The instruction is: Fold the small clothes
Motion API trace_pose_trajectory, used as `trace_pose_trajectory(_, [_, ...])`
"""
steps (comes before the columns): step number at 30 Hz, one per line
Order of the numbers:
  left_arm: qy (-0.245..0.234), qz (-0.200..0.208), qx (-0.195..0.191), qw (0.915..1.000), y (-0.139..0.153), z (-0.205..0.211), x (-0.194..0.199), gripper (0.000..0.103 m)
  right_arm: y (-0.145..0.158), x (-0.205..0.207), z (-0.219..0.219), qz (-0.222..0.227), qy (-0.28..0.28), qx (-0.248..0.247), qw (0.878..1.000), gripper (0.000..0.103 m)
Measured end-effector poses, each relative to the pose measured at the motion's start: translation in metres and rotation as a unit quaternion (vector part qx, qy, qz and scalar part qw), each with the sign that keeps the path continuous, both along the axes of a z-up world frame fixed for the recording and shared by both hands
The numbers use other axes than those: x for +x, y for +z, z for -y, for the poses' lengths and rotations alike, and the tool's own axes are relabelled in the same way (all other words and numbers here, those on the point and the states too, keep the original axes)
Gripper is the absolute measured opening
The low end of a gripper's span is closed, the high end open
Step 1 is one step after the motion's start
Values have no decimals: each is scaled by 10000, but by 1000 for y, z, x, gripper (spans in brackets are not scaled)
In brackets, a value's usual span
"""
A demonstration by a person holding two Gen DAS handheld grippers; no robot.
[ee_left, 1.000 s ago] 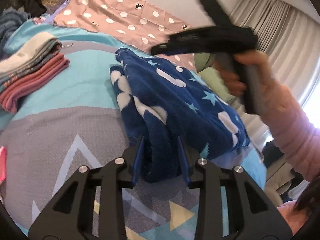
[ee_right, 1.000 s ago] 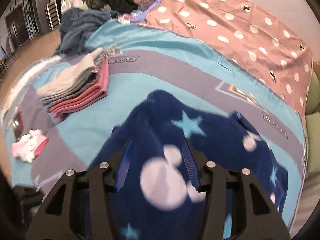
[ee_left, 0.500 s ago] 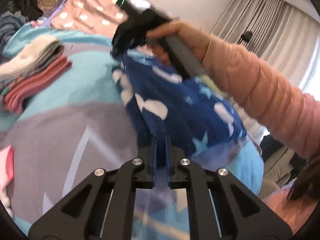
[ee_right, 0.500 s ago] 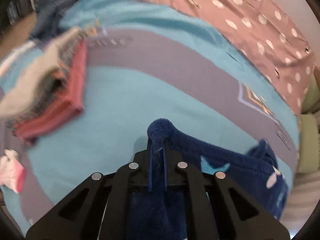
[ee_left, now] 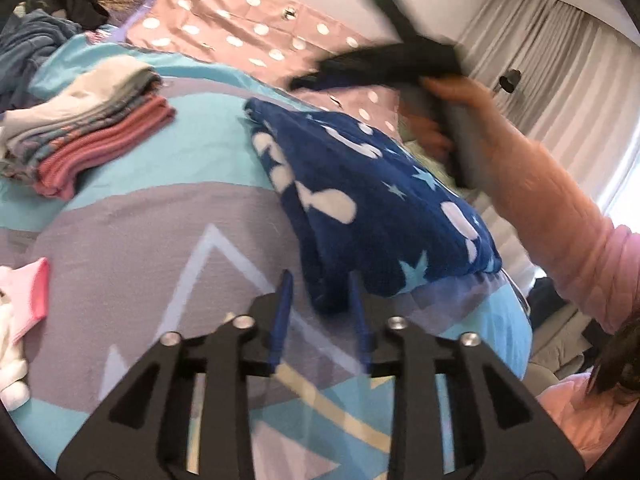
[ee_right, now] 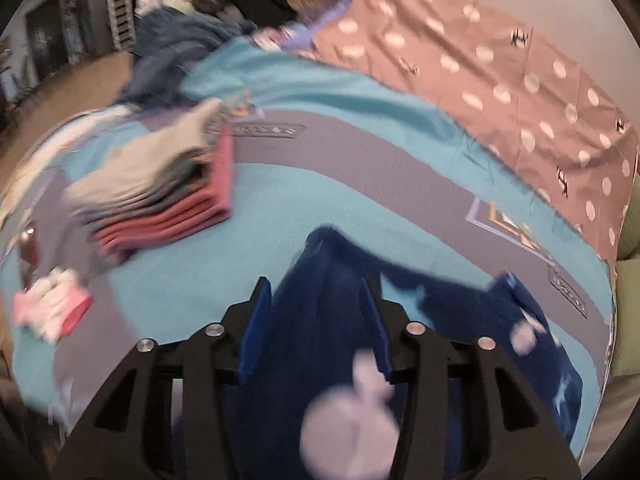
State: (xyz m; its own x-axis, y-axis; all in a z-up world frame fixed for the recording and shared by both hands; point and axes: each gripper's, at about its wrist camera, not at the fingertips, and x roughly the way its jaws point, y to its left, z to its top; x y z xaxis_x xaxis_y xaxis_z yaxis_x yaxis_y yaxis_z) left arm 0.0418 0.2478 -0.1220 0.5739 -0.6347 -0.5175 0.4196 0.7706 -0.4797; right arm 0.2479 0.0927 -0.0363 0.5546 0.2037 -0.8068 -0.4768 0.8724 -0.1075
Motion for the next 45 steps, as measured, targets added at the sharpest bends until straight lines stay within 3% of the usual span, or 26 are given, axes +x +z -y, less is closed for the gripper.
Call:
trace_pose_trajectory(5, [380,-66,-73,9992,1,-15,3,43,2,-104,37,514,453,-284,9972,52])
trace_pose_trajectory(9, [386,95,-80,9992,8,-9,2,61,-11,-160,64,829,385,-446,9948,52])
trace_pose_trajectory(12, [348,134,-142,9992,15,4,4,64,-23,-181,100,795,-25,-217,9966,52])
trace_pose_trajectory(14, [322,89,-192,9993,19,16,8,64,-27,-186,139,636,-674,202,9955,52])
trace_pose_trajectory(16, [342,114,162,9992,19,31,12,64,-31,-189,183,458,-1399,576,9874,52])
trace_pose_trajectory(18, [547,59,1226,9909,5,51,20,67,-46,-192,225,247,-1955,611,9785,62])
trace_pose_trajectory(19, [563,-99,1466,9875,-5,54,25,70,-57,-194,249,221,-2253,416,9732,62])
trace_pose_trajectory(20, [556,-217,1262,9902,-9,49,28,71,-68,-198,270,285,-2528,115,9670,63])
trace_pose_trajectory(21, [570,-259,1124,9917,-7,45,27,70,-73,-202,284,278,-2642,223,9638,64])
trace_pose_trajectory(23, [705,-336,1112,9907,-5,39,26,70,-70,-215,312,111,-2954,1121,9487,64])
trace_pose_trajectory(25, [780,-261,1196,9894,-4,40,21,70,-61,-227,321,199,-3026,1404,9425,64])
trace_pose_trajectory(29, [914,-222,1330,9866,-3,41,17,70,-51,-247,346,527,-3208,1309,9366,64])
trace_pose_trajectory(31, [948,-342,1378,9853,-7,40,20,72,-66,-247,365,263,-3612,1059,9261,65])
trace_pose_trajectory(32, [957,-362,1356,9855,-8,39,21,73,-86,-240,378,-161,-3802,790,9214,71])
trace_pose_trajectory(35, [1042,-338,1422,9838,-3,39,19,73,-92,-245,390,-79,-3939,1301,9099,72])
trace_pose_trajectory(40, [1221,-175,1192,9852,12,28,6,70,-48,-255,343,999,-3593,529,9263,71])
trace_pose_trajectory(43, [1475,-136,512,9876,24,8,2,70,-20,-256,285,1596,-2620,338,9512,71])
trace_pose_trajectory(45, [1684,-124,243,9853,28,-2,2,70,-16,-252,238,1686,-1877,313,9671,72])
